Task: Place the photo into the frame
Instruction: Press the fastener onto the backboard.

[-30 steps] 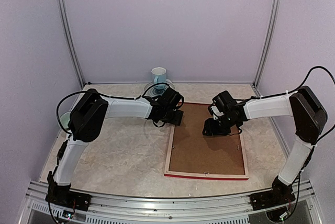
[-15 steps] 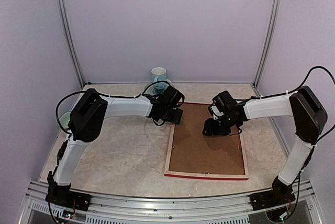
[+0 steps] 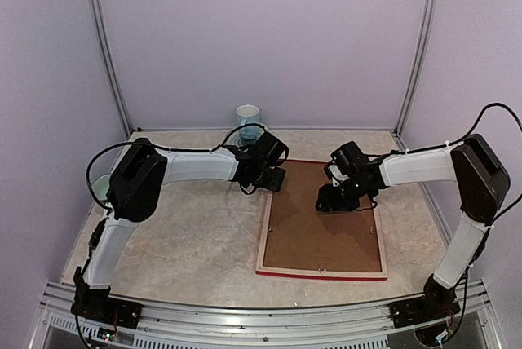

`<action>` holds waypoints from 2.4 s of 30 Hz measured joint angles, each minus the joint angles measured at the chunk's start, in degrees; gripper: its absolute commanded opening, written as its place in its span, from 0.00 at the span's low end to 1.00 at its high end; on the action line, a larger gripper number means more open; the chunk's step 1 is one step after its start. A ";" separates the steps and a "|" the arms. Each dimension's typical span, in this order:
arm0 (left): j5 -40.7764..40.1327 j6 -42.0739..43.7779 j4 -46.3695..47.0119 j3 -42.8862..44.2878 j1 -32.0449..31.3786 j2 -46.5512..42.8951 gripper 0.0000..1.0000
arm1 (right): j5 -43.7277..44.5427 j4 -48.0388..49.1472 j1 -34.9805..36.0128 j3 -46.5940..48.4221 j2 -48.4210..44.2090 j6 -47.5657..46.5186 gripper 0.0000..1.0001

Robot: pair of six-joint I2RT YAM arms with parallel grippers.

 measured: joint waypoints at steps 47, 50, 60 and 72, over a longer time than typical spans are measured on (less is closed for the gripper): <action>1.62 0.04 -2.64 3.63 -0.26 3.10 0.61 | 0.07 -0.55 0.00 0.44 0.22 -0.02 0.55; 1.84 0.04 -2.93 3.91 -0.26 3.19 0.60 | 0.07 -0.55 0.00 0.44 0.24 -0.02 0.55; 2.60 0.02 -3.10 3.96 -0.26 3.26 0.59 | 0.07 -0.55 0.00 0.44 0.24 -0.02 0.55; 3.13 0.00 -3.17 3.91 -0.26 3.26 0.55 | 0.07 -0.55 0.00 0.44 0.24 -0.02 0.55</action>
